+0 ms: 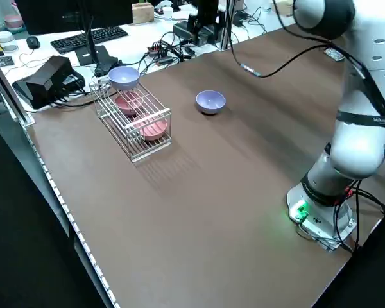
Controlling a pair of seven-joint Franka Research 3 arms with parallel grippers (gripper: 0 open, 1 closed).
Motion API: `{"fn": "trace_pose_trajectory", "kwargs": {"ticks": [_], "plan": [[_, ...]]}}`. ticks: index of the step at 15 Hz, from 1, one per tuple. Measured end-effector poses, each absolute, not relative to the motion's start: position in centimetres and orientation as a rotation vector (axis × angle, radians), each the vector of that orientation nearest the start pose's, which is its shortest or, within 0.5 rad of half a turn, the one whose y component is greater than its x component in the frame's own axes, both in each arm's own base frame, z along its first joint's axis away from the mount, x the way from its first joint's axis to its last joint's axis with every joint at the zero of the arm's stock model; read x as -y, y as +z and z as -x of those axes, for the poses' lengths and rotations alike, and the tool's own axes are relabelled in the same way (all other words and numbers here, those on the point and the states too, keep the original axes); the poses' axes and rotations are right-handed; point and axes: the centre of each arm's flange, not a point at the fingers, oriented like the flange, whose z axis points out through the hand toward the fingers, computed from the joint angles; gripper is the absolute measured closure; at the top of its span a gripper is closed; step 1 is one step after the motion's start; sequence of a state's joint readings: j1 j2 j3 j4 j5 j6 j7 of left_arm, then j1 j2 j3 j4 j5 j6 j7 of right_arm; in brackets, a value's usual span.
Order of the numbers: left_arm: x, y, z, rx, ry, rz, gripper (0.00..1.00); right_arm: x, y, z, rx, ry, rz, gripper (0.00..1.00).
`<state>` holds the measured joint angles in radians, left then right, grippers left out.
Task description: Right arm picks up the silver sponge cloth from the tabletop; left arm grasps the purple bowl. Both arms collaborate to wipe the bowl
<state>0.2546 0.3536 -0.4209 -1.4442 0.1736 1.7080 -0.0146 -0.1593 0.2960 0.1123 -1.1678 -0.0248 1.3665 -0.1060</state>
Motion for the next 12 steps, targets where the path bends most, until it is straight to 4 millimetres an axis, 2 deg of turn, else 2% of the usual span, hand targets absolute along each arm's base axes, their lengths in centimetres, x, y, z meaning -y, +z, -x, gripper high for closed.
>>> {"fn": "trace_pose_trajectory", "kwargs": {"ticks": [2, 4, 9, 12], "plan": [[6.1, 53.4, -63.6, -0.263, 0.056, 3.073, 0.0, 3.4, 63.1, -60.6, 0.084, 0.121, 3.131, 0.0], [6.6, 55.4, -62.5, -0.268, 0.036, 3.059, 0.0, 2.9, 63.8, -59.6, 0.078, 0.09, 3.139, 0.0], [6.1, 56.0, -62.2, -0.214, 0.027, 3.059, 0.0, 3.3, 62.6, -58.1, 0.06, 0.097, 3.148, 0.0], [5.9, 56.5, -61.9, -0.2, 0.018, 3.055, 0.0, 3.6, 63.2, -58.0, 0.05, 0.063, 3.152, 0.0]]}}
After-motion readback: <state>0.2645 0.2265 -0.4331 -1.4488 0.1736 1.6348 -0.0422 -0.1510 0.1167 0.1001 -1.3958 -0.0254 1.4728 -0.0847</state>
